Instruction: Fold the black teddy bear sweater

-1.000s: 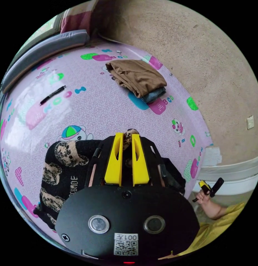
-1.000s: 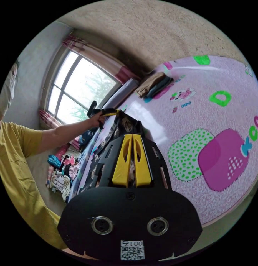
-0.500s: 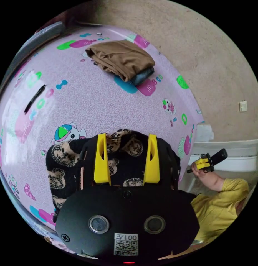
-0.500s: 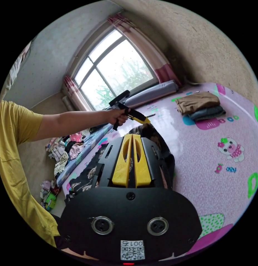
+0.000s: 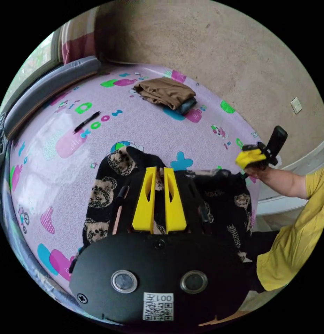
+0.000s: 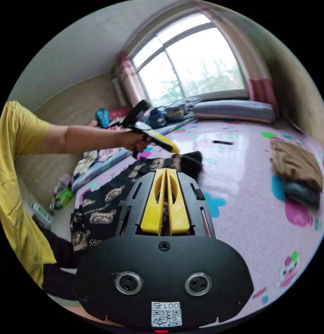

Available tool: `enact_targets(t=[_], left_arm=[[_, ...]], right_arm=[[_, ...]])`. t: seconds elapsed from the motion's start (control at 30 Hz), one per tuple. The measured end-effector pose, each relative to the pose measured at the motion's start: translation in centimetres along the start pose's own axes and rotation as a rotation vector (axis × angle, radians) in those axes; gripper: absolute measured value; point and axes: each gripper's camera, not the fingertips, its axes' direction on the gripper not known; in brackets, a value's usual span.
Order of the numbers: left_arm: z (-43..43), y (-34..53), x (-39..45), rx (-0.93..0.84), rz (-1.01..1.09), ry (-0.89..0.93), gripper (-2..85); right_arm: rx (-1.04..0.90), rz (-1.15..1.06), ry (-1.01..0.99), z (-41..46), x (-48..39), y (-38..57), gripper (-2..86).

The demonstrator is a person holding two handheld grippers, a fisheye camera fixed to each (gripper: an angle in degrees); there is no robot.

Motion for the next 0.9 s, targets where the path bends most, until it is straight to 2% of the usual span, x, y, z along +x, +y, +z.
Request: enact_targets(t=[0.1,0.2,0.27,0.43,0.5,0.57,0.6,0.7,0.8,0.9], left_arm=[[0.0,-1.2,-0.9,0.067,-0.030,0.115,2.9],[0.5,-2.5,-0.9,0.043,-0.003,0.187,5.9],[0.7,-2.8,-0.8,-0.016,0.025,0.213,6.8],[1.4,-0.3,-2.5,-0.187,0.090,0.356,9.8],[1.7,1.0,-3.3,-0.223,0.089,0.325,11.0],[1.3,2.8,-4.0,-0.203,0.084,0.261,11.1],[0.6,4.2,-4.6,-0.162,0.077,0.235,10.9],[-1.8,8.6,-5.8,-0.085,0.068,0.123,10.4],[-2.9,13.2,-5.7,-0.117,0.139,-0.077,10.9],[-3.8,16.9,-5.4,-0.099,0.177,-0.135,10.9]], right_arm=[[-0.128,-0.106,-0.067,4.4,-2.8,-3.1,0.1],[-0.281,-0.073,0.107,8.4,-2.3,-5.1,0.0],[-0.291,0.055,0.251,8.4,0.9,-6.8,0.0],[-0.331,0.334,0.382,7.6,6.7,-9.3,0.0],[-0.330,0.440,0.410,7.2,7.9,-9.7,0.0],[-0.250,0.513,0.382,6.0,7.6,-10.2,0.1],[-0.215,0.493,0.361,5.7,7.0,-10.4,0.1],[-0.161,0.251,0.276,6.1,2.1,-12.3,0.3],[-0.260,-0.051,0.238,9.2,-3.9,-14.4,1.0],[-0.361,-0.322,0.180,13.2,-9.4,-16.1,2.9]])
